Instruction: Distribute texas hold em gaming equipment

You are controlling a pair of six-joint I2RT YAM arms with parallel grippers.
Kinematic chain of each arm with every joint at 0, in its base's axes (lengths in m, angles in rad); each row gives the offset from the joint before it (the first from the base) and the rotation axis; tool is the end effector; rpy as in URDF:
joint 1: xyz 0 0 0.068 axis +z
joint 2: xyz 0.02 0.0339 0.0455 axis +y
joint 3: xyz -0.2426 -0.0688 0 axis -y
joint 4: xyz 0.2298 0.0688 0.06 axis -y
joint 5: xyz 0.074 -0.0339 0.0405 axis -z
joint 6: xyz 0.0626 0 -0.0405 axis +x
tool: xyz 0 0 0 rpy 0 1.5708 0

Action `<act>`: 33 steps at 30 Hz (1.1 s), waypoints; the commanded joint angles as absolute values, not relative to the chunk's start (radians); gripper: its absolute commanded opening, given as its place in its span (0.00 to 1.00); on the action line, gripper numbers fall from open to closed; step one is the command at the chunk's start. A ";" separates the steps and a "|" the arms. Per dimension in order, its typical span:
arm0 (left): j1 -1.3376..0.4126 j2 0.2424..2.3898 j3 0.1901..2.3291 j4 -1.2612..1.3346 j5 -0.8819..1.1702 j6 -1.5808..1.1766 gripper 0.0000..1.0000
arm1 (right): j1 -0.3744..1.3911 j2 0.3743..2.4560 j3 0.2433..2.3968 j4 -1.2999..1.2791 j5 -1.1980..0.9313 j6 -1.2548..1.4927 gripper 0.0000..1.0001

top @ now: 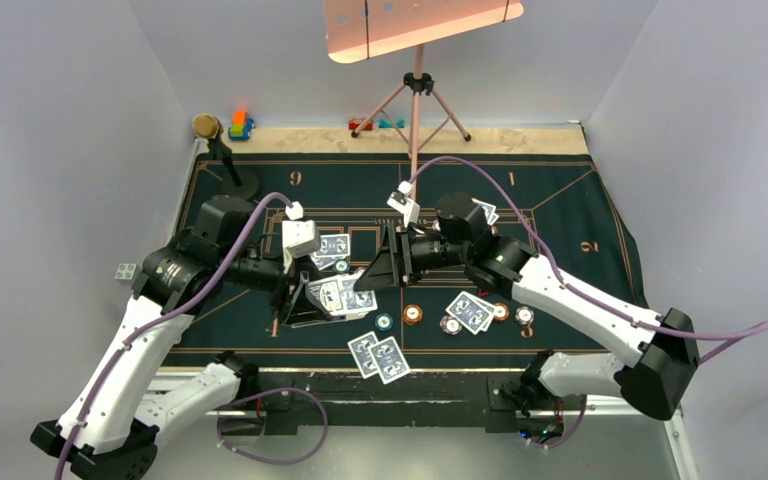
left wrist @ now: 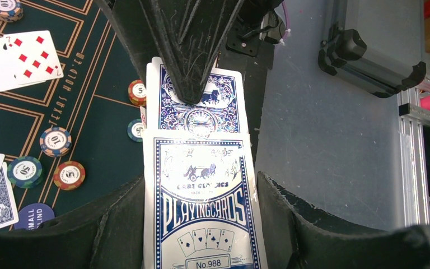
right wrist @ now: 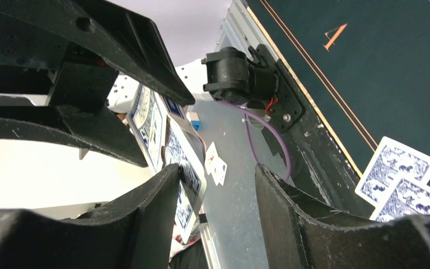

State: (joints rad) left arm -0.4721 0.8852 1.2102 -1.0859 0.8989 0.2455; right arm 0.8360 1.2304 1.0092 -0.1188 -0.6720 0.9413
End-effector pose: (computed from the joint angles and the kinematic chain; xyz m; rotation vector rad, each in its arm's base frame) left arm 0.1085 -0.1104 0.3536 1.1927 1.8910 -1.1554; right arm 0.1671 0.2430 0.3093 -0.4333 2.2599 1.7178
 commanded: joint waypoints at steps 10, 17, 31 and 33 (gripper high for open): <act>-0.468 0.869 1.263 -1.063 0.925 0.247 0.00 | 0.838 1.167 1.074 -0.329 -0.607 0.837 0.52; -0.468 0.868 1.251 -1.054 0.922 0.246 0.00 | 0.839 1.153 1.047 -0.181 -0.631 0.927 0.83; -0.468 0.886 1.267 -1.016 0.891 0.236 0.00 | 0.923 1.331 0.912 0.469 -0.757 1.308 0.74; -0.468 0.890 1.270 -1.010 0.885 0.238 0.00 | 0.926 1.339 0.907 0.501 -0.758 1.336 0.67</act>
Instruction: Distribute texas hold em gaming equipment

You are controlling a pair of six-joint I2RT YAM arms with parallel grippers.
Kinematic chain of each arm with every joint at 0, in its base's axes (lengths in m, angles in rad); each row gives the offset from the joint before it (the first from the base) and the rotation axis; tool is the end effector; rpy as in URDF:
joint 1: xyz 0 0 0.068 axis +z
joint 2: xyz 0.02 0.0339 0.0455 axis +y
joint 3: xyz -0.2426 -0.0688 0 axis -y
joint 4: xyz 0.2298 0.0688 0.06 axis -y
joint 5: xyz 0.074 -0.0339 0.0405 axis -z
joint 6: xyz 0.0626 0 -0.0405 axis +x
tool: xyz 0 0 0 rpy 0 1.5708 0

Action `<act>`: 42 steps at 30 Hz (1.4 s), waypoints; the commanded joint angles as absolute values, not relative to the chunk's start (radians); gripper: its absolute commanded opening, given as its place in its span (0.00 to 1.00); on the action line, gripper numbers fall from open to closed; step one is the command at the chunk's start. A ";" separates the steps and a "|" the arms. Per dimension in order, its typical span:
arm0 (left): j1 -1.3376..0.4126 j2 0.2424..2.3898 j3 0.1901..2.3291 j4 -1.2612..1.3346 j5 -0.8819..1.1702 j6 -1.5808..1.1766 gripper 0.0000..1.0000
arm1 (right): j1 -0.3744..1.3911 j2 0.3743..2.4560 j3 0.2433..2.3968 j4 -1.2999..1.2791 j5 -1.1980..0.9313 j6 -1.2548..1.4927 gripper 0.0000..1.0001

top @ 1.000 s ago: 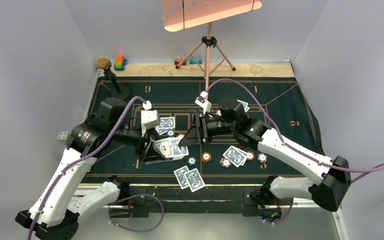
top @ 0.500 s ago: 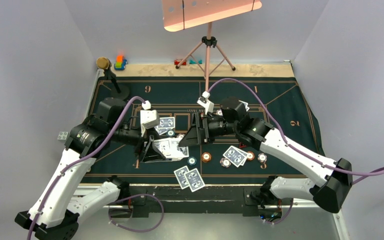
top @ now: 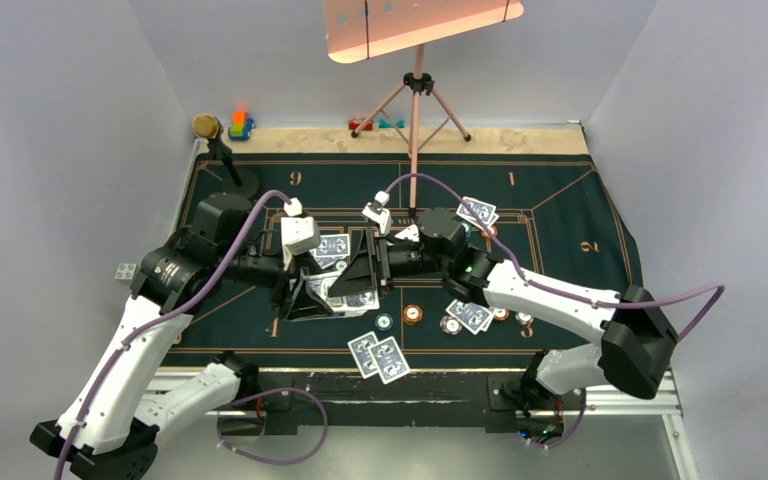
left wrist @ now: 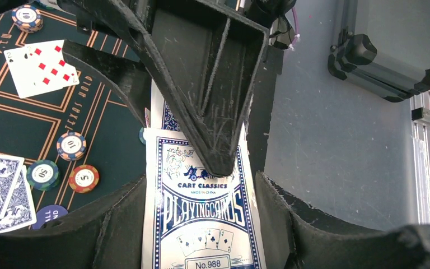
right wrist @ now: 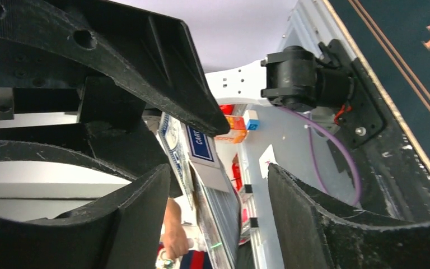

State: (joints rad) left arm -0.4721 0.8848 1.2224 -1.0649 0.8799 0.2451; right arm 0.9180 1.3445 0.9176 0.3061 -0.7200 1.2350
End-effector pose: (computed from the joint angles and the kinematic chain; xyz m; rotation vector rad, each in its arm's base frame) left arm 0.1102 -0.1104 0.3582 1.1882 1.8672 -1.1228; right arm 0.1614 0.2791 0.2948 -0.3631 2.2024 2.0296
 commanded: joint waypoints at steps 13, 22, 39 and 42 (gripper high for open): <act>-0.468 0.938 1.267 -1.109 0.800 0.346 0.56 | 0.925 1.289 0.884 0.415 -0.728 1.319 0.04; -0.469 0.901 1.301 -1.235 0.827 0.475 1.00 | 0.916 1.280 0.999 0.121 -0.687 1.144 0.00; -0.481 0.938 1.273 -1.298 0.749 0.695 1.00 | 0.916 1.328 1.093 0.039 -0.683 1.077 0.00; -0.490 0.955 1.279 -1.293 0.727 0.702 1.00 | 0.916 1.334 1.094 0.038 -0.687 1.078 0.00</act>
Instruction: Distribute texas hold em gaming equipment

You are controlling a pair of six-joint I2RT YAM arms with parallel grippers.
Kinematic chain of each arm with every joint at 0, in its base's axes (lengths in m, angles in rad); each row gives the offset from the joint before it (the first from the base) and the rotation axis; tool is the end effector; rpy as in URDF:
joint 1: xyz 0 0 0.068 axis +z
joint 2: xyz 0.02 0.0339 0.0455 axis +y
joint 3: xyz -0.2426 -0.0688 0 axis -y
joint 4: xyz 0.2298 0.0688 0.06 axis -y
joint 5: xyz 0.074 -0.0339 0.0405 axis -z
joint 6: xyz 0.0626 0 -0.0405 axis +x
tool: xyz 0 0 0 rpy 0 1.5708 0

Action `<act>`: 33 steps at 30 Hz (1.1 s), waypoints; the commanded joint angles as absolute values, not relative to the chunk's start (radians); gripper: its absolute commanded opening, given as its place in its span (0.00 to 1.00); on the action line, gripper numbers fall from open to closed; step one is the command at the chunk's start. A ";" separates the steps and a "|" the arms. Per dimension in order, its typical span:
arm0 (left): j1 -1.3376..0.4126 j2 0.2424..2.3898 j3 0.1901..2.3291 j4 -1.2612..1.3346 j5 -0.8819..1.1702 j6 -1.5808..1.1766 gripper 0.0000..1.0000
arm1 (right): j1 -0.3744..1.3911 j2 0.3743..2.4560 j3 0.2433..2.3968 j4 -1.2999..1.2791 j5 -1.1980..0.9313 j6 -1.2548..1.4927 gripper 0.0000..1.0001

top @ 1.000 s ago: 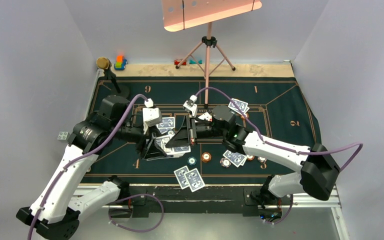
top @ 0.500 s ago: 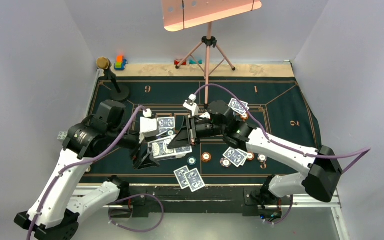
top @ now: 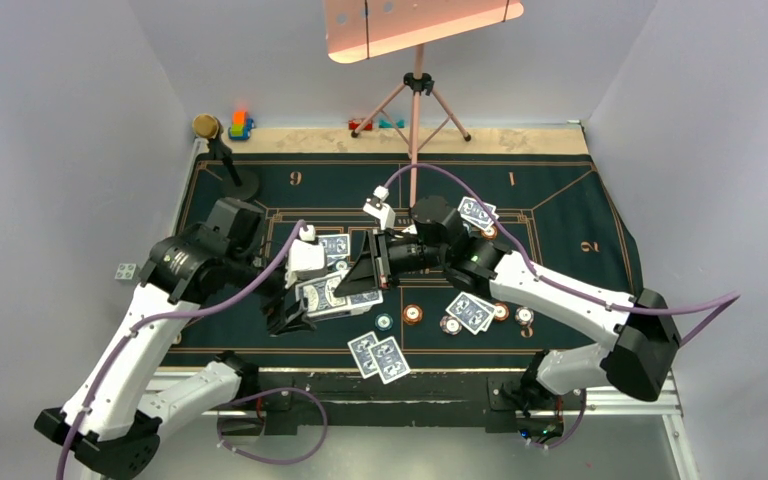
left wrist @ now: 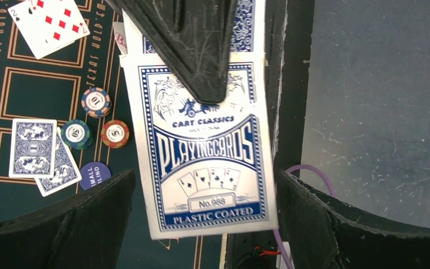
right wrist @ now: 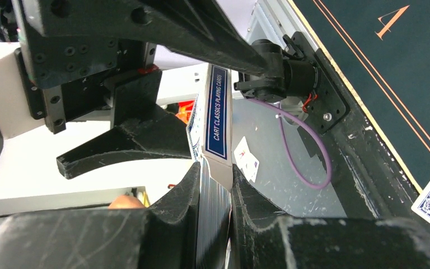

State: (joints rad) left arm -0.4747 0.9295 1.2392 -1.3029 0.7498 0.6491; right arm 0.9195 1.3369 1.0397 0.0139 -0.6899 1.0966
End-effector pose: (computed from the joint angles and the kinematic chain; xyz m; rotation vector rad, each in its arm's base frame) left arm 0.1058 -0.1023 0.3347 1.4999 1.8613 -0.8693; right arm 0.1614 0.2774 0.3054 -0.4074 2.3064 1.8687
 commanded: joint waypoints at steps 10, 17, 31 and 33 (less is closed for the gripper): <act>-0.530 0.982 1.300 -1.248 0.688 0.675 0.99 | 0.916 1.349 1.092 0.044 -0.702 1.088 0.00; -0.571 0.977 1.263 -1.213 0.649 0.660 0.53 | 0.916 1.374 1.113 0.043 -0.708 1.121 0.15; -0.595 0.952 1.189 -1.153 0.503 0.718 0.94 | 0.916 1.391 1.081 0.166 -0.711 1.229 0.28; -0.597 0.948 1.186 -1.145 0.492 0.728 1.00 | 0.916 1.394 1.084 0.170 -0.711 1.234 0.27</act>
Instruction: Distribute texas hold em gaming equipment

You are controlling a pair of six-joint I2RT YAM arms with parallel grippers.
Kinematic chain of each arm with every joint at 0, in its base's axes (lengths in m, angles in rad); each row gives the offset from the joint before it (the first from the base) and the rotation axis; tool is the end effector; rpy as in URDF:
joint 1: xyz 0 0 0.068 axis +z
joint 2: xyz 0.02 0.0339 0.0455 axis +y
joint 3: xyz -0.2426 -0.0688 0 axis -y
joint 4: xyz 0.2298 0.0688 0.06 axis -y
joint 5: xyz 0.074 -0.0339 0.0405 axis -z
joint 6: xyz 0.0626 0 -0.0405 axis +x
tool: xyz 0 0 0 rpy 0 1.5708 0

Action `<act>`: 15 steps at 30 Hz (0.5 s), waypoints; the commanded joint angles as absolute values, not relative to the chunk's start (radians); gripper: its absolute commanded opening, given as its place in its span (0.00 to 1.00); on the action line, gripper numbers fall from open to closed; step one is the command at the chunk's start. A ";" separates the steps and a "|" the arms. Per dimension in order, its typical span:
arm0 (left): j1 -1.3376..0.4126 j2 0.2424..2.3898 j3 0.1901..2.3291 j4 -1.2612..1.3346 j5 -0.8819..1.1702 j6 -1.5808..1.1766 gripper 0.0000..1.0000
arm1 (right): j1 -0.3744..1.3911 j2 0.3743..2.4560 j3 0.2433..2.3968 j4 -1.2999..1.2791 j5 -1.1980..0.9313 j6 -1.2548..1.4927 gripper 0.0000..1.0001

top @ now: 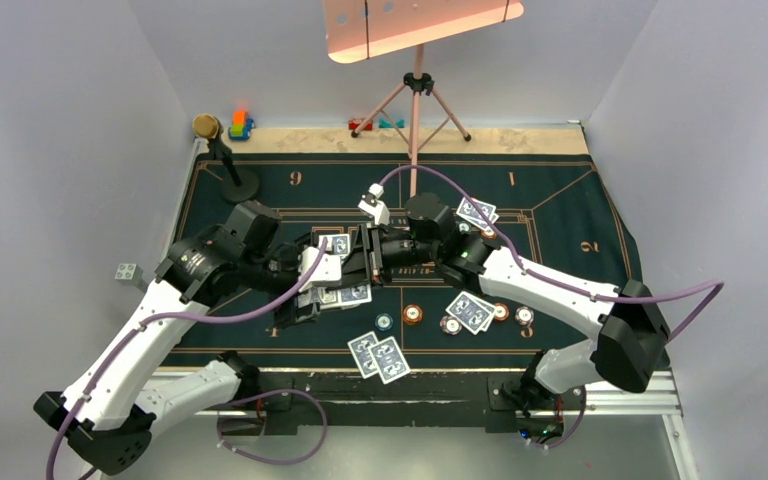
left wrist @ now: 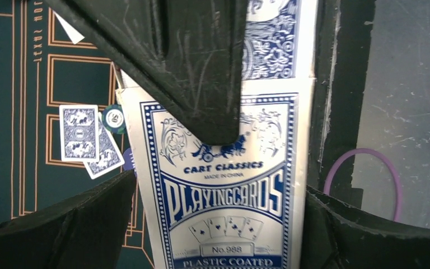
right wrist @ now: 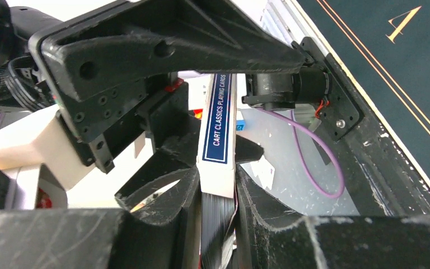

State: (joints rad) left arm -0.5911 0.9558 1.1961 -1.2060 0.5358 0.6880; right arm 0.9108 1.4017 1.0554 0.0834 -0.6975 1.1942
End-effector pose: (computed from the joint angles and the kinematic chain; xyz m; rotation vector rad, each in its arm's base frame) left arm 0.1164 -0.1166 0.3195 1.6270 1.8364 -0.6333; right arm 0.1727 0.2881 0.2994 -0.3064 2.3416 1.9244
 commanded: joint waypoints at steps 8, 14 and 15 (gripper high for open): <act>-0.598 0.939 1.215 -1.149 0.476 0.727 0.98 | 0.916 1.389 1.062 0.172 -0.721 1.230 0.27; -0.598 0.891 1.216 -1.169 0.495 0.722 0.97 | 0.911 1.390 1.042 0.176 -0.732 1.236 0.26; -0.599 0.887 1.215 -1.174 0.500 0.724 0.95 | 0.911 1.393 1.044 0.179 -0.735 1.236 0.26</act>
